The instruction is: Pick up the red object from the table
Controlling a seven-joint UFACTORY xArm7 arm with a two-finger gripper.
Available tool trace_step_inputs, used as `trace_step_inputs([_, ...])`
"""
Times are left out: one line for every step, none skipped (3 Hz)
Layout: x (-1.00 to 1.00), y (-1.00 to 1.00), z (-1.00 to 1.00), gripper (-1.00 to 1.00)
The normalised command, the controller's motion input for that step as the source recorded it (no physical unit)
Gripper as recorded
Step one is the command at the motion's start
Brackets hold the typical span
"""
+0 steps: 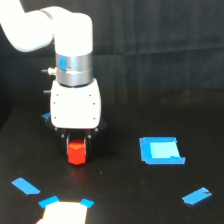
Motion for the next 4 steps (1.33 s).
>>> trace_step_inputs([1.00, -0.17, 1.00, -1.00])
trace_step_inputs([0.77, -0.74, 1.00, -1.00])
trace_step_inputs([1.00, -0.73, 1.00, -0.87])
trace_step_inputs([0.75, -0.27, 1.00, -1.00])
